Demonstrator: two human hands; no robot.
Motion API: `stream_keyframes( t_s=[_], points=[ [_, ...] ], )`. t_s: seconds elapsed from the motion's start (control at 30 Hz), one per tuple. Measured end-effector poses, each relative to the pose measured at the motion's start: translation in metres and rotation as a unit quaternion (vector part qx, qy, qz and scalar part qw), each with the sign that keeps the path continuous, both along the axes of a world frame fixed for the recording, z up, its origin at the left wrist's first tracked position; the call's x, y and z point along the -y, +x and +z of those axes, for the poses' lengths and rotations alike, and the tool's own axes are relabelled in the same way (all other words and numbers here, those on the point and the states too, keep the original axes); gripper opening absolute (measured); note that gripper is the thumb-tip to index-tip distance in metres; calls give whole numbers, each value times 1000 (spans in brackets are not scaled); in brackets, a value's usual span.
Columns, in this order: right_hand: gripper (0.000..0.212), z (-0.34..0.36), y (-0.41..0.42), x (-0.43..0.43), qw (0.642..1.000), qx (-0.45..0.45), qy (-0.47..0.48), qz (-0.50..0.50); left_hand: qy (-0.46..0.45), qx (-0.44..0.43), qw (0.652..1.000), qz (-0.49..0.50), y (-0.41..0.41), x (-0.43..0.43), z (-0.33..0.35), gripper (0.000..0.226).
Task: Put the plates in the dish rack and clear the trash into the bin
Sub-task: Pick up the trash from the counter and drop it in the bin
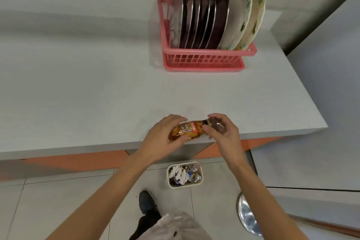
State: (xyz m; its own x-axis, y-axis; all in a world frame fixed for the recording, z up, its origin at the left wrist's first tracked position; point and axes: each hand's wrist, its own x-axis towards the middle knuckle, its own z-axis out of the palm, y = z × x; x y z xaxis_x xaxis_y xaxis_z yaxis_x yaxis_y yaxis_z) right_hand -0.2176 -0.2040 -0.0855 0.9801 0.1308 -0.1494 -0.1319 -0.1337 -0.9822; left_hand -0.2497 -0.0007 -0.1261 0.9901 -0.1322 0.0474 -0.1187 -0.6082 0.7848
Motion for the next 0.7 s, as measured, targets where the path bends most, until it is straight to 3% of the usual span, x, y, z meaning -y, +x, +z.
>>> stream_keyframes(
  t_s=[0.27,0.7],
  points=[
    [28,-34,-63,92,999,-20,17,21,126,-66,989,-33,-65,78,5,62],
    [27,-66,-102,171,983,-113,-64,127,69,-183,979,63,-139,148,-45,63]
  ],
)
